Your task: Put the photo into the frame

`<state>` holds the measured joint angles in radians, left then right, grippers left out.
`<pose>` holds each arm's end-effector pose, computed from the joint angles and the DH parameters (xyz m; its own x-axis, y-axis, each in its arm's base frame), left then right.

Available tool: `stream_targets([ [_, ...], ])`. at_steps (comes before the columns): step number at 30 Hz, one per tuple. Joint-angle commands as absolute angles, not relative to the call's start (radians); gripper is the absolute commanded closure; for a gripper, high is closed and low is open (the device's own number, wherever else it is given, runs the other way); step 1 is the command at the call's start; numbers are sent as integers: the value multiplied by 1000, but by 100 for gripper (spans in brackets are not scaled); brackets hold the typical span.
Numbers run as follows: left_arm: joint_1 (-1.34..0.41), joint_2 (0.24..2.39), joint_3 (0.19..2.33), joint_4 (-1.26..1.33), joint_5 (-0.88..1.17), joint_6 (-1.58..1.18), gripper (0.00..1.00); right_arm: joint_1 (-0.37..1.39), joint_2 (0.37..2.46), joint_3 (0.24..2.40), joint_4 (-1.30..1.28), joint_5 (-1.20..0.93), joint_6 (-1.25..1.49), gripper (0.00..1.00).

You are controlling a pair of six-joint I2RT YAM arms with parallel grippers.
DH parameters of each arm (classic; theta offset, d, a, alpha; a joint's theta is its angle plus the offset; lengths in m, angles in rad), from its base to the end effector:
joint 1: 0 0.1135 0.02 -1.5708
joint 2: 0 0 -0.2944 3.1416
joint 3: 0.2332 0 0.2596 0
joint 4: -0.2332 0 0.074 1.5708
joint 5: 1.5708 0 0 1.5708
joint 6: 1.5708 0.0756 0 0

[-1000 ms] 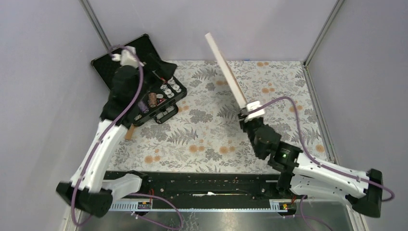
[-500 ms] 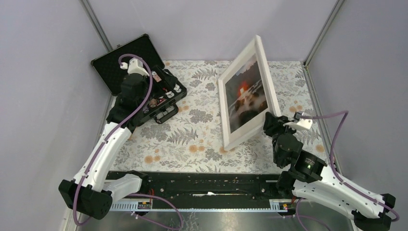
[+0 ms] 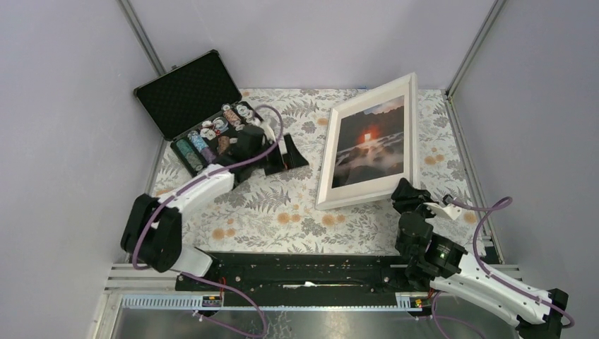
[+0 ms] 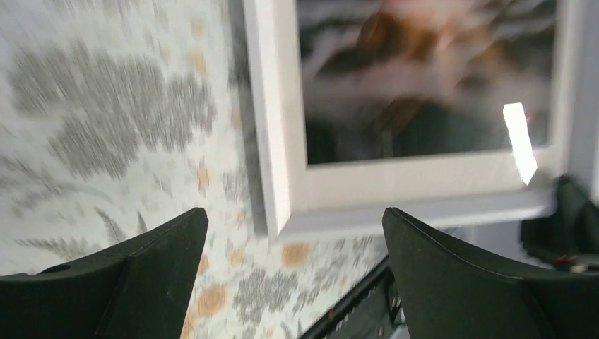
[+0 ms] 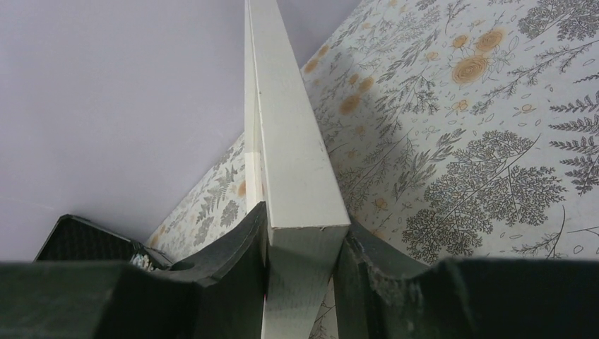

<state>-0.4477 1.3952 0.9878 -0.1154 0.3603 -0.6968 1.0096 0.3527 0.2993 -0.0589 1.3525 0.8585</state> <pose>0.3037 -0.1754 0.2861 -0.7819 -0.2907 -0.5515 0.2330 0.6842 -0.6910 0.1098 0.0360 0.2515 0.2130 0.6469 -0.7323 0.2627 0.6839 0.6806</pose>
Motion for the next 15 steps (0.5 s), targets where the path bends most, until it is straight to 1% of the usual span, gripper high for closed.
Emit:
stream_targets([
  [1,-503,1431,872,74,461,-775,2,1004,358,264,-330,1467,780,73],
  [4,-509,1457,844,132,476,-809,2,1005,341,271,-353,1448,793,47],
  [6,-509,1472,850,133,475,-804,2,1004,343,294,-353,1438,775,28],
  [7,-509,1478,854,129,475,-800,2,1005,348,317,-352,1435,758,19],
  [9,-511,1486,865,120,473,-793,2,1005,371,412,-450,1420,790,2],
  [12,-512,1504,877,107,467,-777,2,1004,452,578,-695,1422,941,0],
  [13,-512,1514,881,105,470,-775,2,1005,483,614,-725,1422,938,0],
  [15,-512,1532,885,103,473,-778,2,1004,541,688,-705,1383,823,0],
])
